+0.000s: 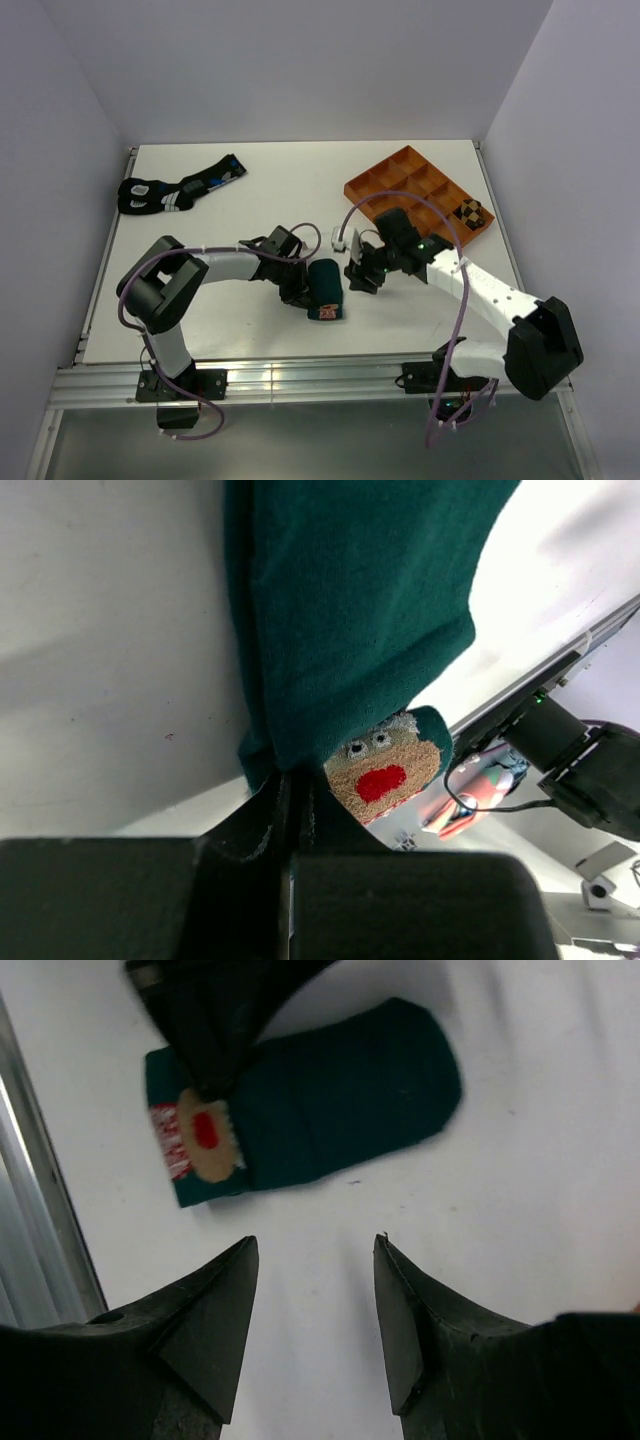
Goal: Roll the socks
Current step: Roll the sock at the center of the board.
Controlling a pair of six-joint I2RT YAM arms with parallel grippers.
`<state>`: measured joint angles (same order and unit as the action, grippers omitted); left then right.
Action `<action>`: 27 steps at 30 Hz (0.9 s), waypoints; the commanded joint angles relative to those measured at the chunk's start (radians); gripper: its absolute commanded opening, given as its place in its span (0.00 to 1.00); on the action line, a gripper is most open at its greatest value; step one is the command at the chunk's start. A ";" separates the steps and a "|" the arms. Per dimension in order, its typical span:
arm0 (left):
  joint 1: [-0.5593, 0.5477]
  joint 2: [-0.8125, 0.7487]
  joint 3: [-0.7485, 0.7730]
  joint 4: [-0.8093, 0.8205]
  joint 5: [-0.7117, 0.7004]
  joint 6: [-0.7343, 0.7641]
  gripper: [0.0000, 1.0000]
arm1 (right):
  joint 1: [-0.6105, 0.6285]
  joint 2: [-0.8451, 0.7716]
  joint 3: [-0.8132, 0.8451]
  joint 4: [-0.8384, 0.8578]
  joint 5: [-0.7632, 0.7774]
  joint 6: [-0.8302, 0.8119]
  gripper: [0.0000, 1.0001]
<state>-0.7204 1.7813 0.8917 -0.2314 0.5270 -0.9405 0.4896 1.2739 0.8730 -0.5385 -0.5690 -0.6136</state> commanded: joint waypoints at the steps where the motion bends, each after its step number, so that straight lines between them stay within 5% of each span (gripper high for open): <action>1: 0.001 0.058 -0.008 -0.106 -0.050 0.020 0.00 | 0.104 -0.099 -0.087 0.078 0.064 -0.124 0.58; 5: 0.004 0.066 -0.004 -0.112 -0.050 0.009 0.00 | 0.275 -0.139 -0.160 0.146 0.130 -0.124 0.61; 15: 0.007 0.063 0.004 -0.108 -0.047 0.006 0.00 | 0.472 -0.038 -0.204 0.279 0.256 -0.112 0.60; 27: 0.018 0.053 -0.027 -0.074 -0.035 0.009 0.00 | 0.552 0.087 -0.209 0.380 0.382 -0.089 0.56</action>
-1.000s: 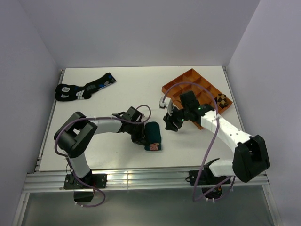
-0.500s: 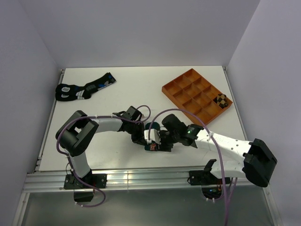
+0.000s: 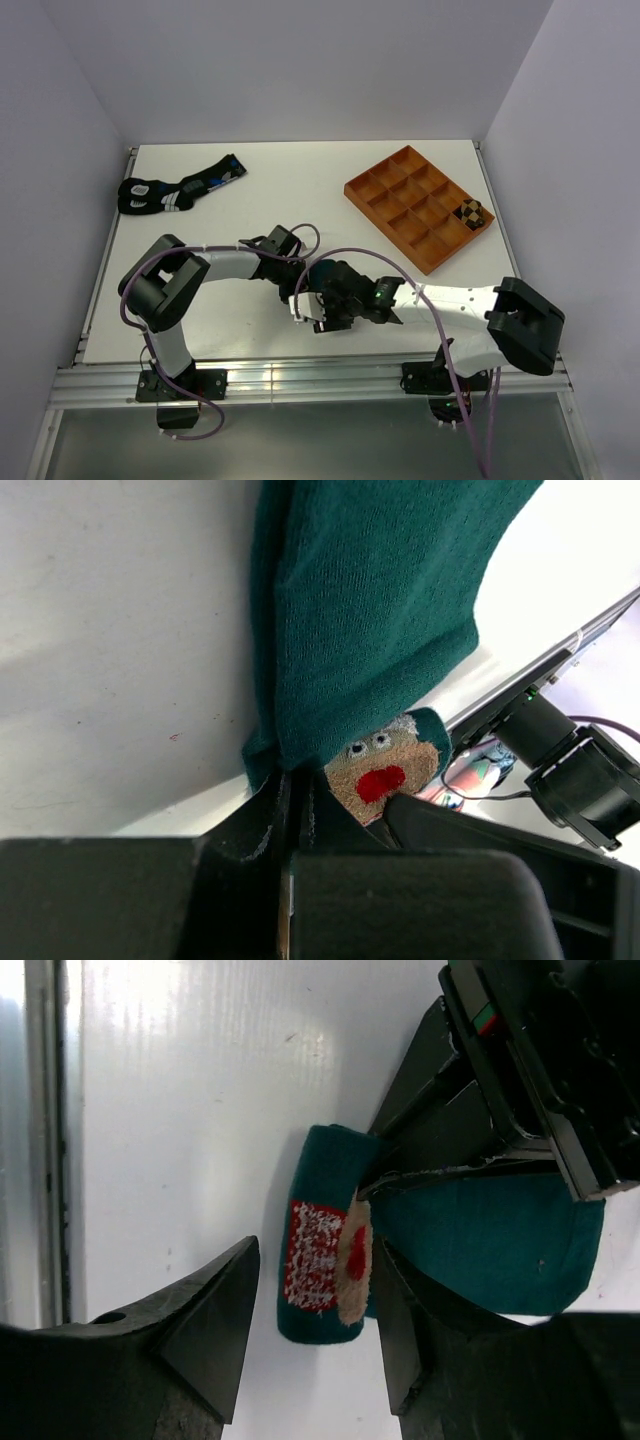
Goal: Roll the socks
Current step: Roll the sock at the center of the board.
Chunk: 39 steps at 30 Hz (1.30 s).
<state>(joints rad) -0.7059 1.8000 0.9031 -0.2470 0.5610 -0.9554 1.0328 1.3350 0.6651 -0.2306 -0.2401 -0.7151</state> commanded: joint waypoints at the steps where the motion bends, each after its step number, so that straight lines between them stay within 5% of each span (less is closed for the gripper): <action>1: 0.005 0.033 -0.043 -0.051 -0.066 0.023 0.00 | 0.009 0.038 0.001 0.079 0.059 0.013 0.54; 8: 0.008 0.019 -0.050 -0.047 -0.059 0.020 0.00 | 0.010 0.090 0.019 0.102 0.127 0.029 0.49; 10: 0.009 0.013 -0.049 -0.048 -0.059 0.017 0.01 | 0.010 0.102 0.024 0.099 0.125 0.032 0.38; 11: 0.009 0.010 -0.052 -0.043 -0.056 0.014 0.00 | 0.010 0.101 0.025 0.097 0.119 0.035 0.23; 15: 0.011 -0.033 -0.084 0.015 -0.064 -0.035 0.12 | -0.019 0.101 0.060 0.013 0.059 0.036 0.11; 19: 0.009 -0.102 -0.125 0.092 -0.108 -0.140 0.21 | -0.147 0.127 0.135 -0.130 -0.106 -0.007 0.08; 30: -0.050 -0.312 -0.296 0.307 -0.305 -0.379 0.20 | -0.376 0.383 0.376 -0.571 -0.467 -0.184 0.08; 39: -0.162 -0.432 -0.308 0.262 -0.629 -0.285 0.25 | -0.459 0.654 0.638 -0.891 -0.587 -0.274 0.10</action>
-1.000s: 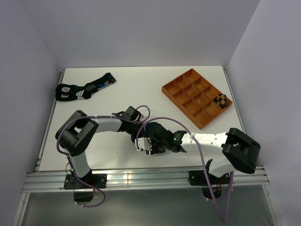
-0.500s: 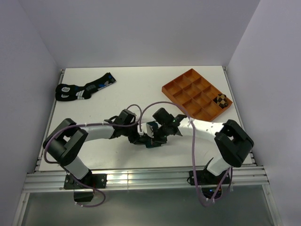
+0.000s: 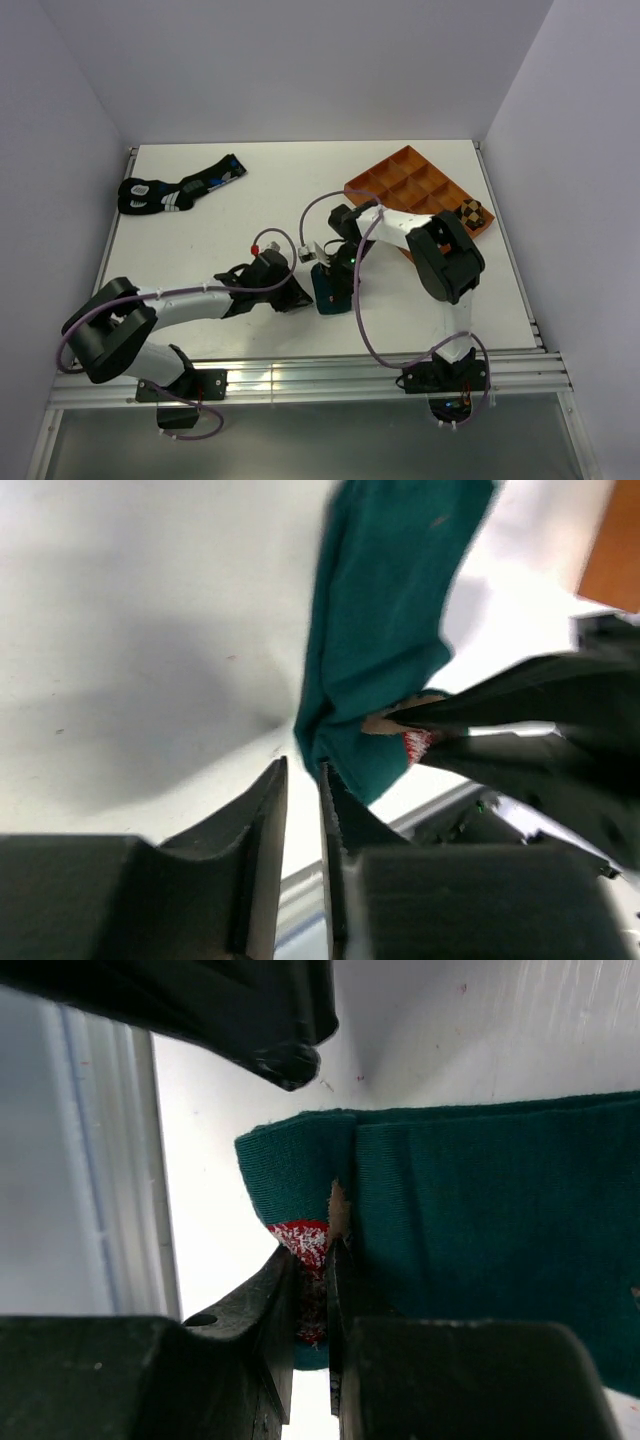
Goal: Roll the socks
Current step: Roll the sock at the center of the board.
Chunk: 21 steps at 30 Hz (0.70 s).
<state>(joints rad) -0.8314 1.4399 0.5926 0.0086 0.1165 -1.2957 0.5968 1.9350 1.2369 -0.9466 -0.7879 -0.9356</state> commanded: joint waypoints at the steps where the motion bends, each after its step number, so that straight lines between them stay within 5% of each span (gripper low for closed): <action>1: -0.066 -0.082 -0.002 0.014 -0.242 0.081 0.25 | -0.026 0.068 0.081 -0.196 -0.051 -0.057 0.10; 12: -0.179 -0.108 -0.155 0.439 -0.391 0.539 0.39 | -0.037 0.235 0.214 -0.320 -0.060 0.000 0.10; 21: -0.209 -0.070 -0.289 0.818 -0.287 0.573 0.45 | -0.054 0.269 0.242 -0.296 -0.057 0.084 0.09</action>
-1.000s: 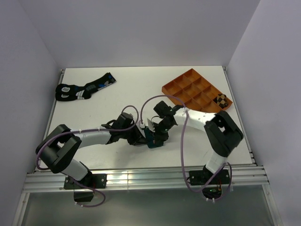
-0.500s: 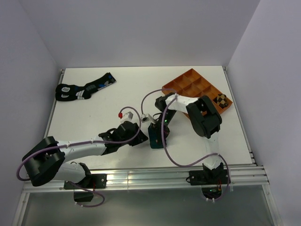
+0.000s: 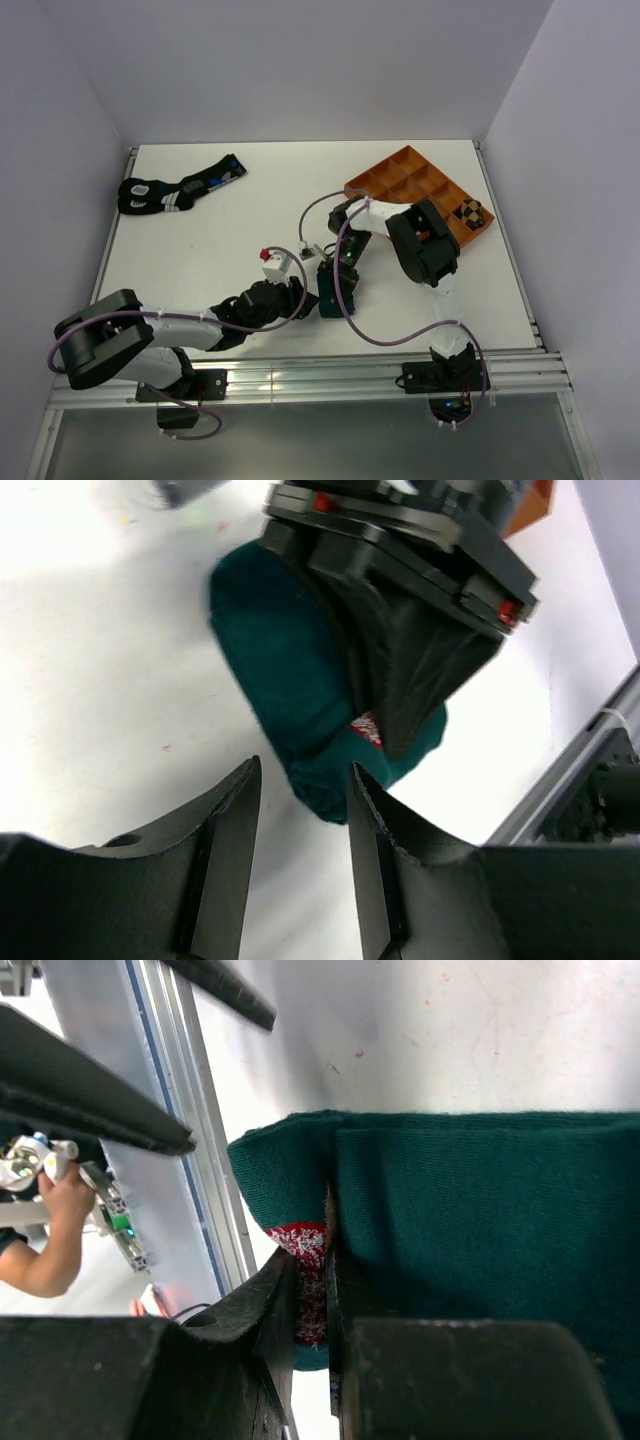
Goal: Roll the socks
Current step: Roll the sock at the center of the board.
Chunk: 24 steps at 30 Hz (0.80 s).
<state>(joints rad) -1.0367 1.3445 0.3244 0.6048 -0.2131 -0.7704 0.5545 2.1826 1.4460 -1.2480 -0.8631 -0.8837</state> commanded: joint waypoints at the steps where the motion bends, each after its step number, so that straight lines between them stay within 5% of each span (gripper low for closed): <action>1: -0.003 0.039 -0.022 0.237 0.069 0.046 0.45 | -0.010 0.025 0.036 0.009 0.019 0.037 0.09; 18: -0.006 0.281 0.077 0.351 0.202 0.085 0.44 | -0.015 0.043 0.034 0.018 0.041 0.072 0.09; 24: -0.006 0.340 0.114 0.282 0.198 0.040 0.19 | -0.015 0.020 0.016 0.056 0.052 0.095 0.10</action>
<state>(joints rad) -1.0374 1.6604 0.4011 0.8860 -0.0410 -0.7155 0.5442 2.2101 1.4654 -1.2556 -0.8402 -0.7956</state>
